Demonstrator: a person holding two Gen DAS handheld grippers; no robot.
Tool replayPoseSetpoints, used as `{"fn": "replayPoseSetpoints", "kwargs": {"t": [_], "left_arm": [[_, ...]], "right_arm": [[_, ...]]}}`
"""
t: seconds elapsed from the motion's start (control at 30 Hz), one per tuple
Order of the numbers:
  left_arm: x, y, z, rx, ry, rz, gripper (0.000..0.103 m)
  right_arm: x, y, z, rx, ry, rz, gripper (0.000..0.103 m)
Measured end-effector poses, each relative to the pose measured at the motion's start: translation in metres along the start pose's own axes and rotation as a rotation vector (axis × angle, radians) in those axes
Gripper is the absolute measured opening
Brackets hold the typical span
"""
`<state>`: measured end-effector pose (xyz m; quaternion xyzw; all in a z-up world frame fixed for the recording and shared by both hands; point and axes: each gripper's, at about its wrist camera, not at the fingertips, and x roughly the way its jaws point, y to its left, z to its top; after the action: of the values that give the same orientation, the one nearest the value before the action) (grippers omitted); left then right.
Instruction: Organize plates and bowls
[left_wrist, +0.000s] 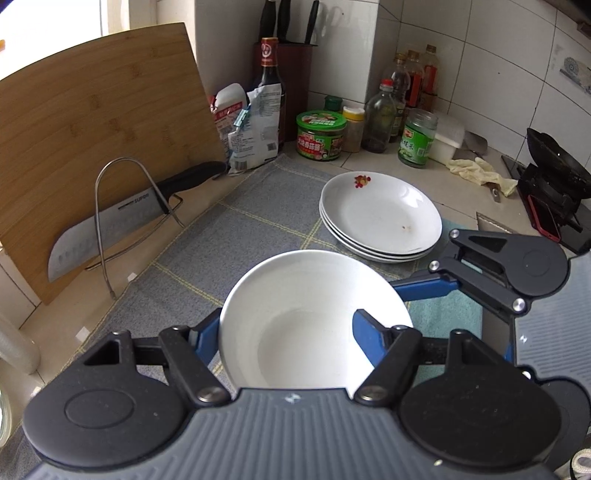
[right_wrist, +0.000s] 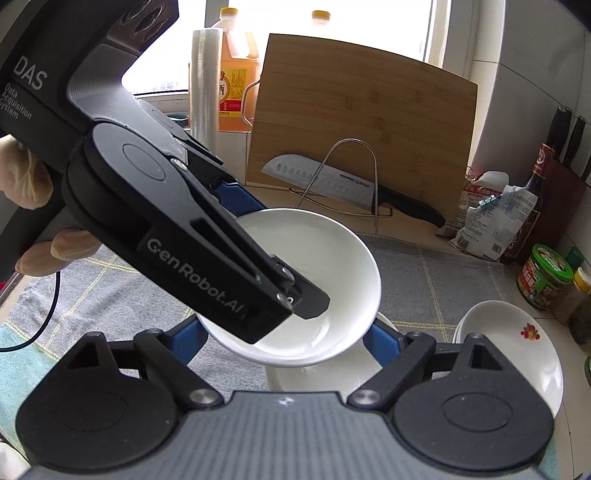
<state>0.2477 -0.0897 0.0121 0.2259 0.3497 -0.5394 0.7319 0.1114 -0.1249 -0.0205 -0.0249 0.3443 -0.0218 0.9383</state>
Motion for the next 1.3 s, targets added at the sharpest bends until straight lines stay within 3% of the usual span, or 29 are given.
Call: {"fn": "replayPoseSetpoints", "kwargs": {"t": [0.6, 1.3], "left_arm": [[0.035, -0.022, 0.013, 0.042, 0.039, -0.062, 0.072], [0.05, -0.022, 0.007, 0.025, 0.072, -0.062, 0.072]], "right_arm": [[0.004, -0.024, -0.018, 0.066, 0.045, -0.051, 0.093], [0.017, -0.035, -0.03, 0.132, 0.083, -0.008, 0.093]]}}
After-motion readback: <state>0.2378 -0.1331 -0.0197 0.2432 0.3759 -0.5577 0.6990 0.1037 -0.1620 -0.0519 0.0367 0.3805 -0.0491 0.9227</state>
